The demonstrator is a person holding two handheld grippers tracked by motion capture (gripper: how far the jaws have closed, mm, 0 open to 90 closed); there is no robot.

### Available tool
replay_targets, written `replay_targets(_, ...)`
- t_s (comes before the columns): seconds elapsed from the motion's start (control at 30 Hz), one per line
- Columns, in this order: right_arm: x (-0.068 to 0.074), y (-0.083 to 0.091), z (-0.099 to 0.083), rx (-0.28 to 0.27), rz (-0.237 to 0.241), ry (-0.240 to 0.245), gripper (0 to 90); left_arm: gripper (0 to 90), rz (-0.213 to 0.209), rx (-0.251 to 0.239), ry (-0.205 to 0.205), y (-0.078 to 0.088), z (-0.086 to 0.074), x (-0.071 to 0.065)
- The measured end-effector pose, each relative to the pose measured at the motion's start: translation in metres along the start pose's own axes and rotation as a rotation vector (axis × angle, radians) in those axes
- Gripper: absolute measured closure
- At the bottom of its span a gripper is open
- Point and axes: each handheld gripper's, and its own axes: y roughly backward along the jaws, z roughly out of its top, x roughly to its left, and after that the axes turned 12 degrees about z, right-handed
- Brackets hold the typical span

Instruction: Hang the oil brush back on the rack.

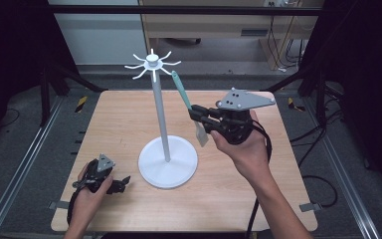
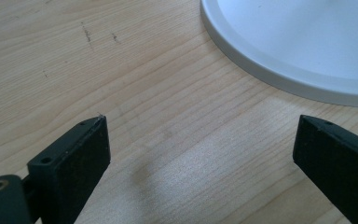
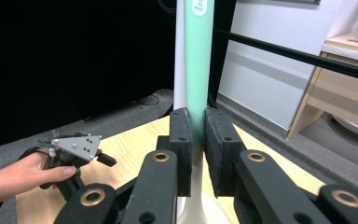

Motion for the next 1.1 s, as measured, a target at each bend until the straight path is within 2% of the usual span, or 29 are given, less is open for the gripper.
replay_targets(0.53,-0.002,-0.017,0.002,0.009,0.004,-0.013,81.8,3.5,-0.002,-0.001,0.000,0.000,0.000,0.000)
replay_targets(1.0,0.002,-0.027,0.003,0.042,-0.017,-0.001,81.9,3.5,-0.003,0.000,0.000,0.000,0.000,0.000)
replay_targets(1.1,0.003,-0.028,0.003,0.044,-0.016,0.007,88.2,3.5,-0.003,0.000,0.000,0.000,0.000,0.000)
